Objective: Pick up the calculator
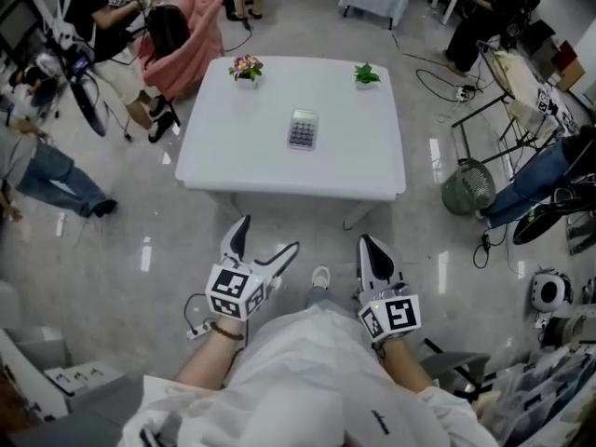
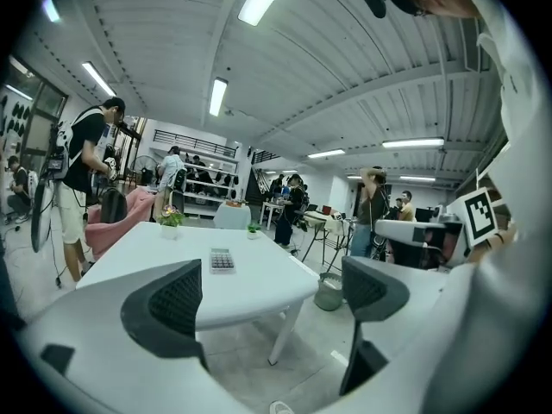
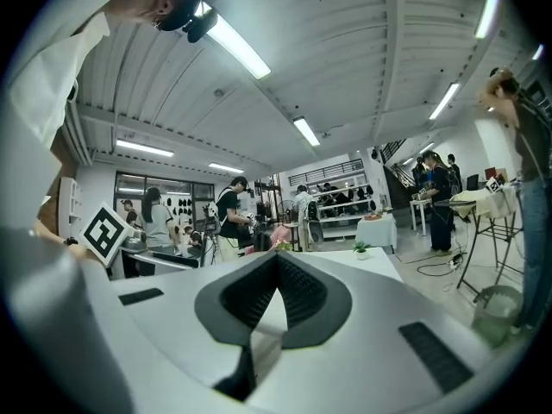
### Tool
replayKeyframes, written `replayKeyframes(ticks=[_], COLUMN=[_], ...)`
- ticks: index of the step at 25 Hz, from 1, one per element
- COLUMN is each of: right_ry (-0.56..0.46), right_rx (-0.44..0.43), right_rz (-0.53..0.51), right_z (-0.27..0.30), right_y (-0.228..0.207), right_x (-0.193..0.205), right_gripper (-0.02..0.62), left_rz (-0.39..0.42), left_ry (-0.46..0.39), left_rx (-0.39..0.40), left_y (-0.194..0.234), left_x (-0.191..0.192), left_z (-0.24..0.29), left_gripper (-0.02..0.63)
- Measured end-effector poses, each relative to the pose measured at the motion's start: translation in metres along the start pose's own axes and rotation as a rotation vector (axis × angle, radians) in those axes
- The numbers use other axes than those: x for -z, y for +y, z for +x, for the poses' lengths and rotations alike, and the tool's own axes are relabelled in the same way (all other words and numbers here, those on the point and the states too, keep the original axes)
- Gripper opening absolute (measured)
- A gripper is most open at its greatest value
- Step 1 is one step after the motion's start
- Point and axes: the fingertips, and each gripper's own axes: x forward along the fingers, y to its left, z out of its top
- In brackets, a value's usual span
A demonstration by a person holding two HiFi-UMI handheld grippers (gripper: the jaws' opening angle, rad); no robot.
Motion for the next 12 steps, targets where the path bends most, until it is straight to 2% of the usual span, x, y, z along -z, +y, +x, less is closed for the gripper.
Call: replayKeyframes(ticks=[12], right_ry=[0.022], right_rx=[-0.061], right_rz=[0.016], right_z=[0.071], right_y=[-0.078], right_x=[-0.013], right_gripper=[0.017], left_rz=[0.009], left_ry=[0.042], left_rx=[-0.119], left_y=[0.022], left_x=[-0.030], left_z=[0.092], left_gripper=[0.485])
